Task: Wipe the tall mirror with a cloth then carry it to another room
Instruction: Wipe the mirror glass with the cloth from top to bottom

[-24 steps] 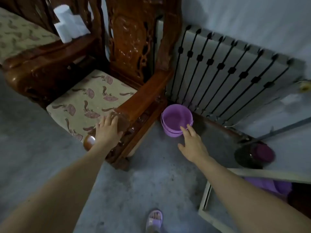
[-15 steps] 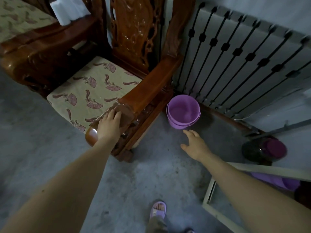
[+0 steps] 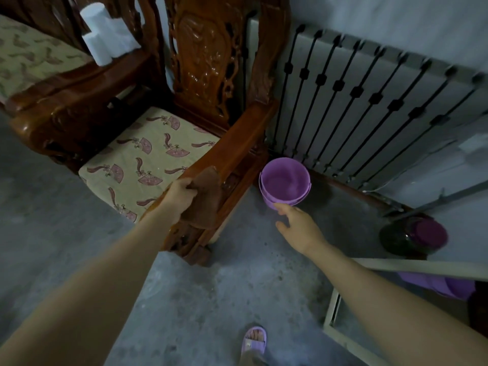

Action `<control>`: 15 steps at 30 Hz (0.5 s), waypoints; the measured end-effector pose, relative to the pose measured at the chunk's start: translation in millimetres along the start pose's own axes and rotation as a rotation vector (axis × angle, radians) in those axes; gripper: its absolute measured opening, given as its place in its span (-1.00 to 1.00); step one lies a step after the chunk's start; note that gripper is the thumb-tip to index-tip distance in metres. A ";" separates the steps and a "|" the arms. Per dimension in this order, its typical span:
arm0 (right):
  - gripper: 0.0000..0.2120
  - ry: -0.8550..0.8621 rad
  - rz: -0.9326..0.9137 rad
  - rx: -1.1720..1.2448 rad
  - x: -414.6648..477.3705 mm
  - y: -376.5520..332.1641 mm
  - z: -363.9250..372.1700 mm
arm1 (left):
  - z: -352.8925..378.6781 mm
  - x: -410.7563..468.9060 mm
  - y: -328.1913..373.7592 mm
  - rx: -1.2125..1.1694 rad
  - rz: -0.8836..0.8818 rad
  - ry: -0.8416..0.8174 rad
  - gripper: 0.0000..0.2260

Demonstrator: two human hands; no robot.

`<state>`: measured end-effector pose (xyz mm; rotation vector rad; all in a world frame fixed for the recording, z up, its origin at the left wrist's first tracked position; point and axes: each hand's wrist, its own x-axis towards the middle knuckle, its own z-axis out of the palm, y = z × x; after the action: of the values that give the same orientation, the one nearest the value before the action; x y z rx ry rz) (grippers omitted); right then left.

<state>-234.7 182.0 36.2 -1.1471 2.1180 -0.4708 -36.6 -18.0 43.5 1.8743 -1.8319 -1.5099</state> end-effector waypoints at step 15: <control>-0.64 0.420 -0.055 -0.039 -99.0 47.3 -98.6 | 159.2 -156.0 103.6 -0.820 -0.214 -0.812 -0.56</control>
<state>-294.3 290.4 116.5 -1.2126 2.4632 -0.7537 -181.9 165.0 119.6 1.1346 -0.8464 -2.7906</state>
